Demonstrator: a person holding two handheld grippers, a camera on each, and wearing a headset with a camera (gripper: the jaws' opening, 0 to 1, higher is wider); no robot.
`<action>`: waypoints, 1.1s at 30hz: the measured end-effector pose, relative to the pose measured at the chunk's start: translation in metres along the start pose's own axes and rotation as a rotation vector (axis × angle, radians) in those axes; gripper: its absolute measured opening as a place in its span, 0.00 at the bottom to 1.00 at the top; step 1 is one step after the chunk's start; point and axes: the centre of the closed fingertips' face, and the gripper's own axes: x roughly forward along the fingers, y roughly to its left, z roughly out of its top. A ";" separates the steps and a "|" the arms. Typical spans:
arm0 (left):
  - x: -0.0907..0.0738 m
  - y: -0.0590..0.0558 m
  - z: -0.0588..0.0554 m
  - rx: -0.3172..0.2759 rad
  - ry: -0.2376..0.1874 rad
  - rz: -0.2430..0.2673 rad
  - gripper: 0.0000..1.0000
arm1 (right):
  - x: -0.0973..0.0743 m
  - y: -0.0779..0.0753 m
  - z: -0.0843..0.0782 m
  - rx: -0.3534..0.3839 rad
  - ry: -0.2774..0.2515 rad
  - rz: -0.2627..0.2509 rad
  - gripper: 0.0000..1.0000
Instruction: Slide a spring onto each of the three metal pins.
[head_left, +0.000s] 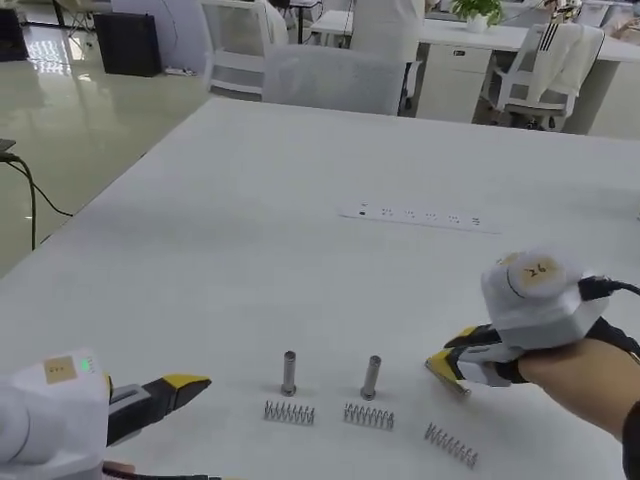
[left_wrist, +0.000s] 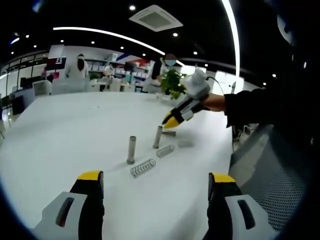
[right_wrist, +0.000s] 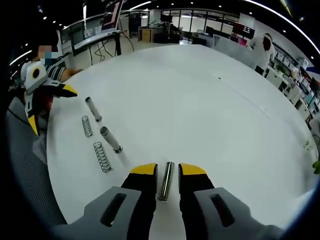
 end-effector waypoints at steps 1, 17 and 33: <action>0.000 0.000 0.000 0.000 0.000 0.000 0.83 | 0.001 0.000 -0.001 0.002 0.012 -0.001 0.14; 0.001 0.001 0.000 -0.007 -0.002 -0.001 0.81 | 0.016 -0.006 -0.009 0.046 0.095 -0.014 0.08; 0.001 0.000 -0.001 -0.008 0.000 -0.002 0.80 | 0.021 -0.004 -0.014 0.057 0.158 -0.008 0.06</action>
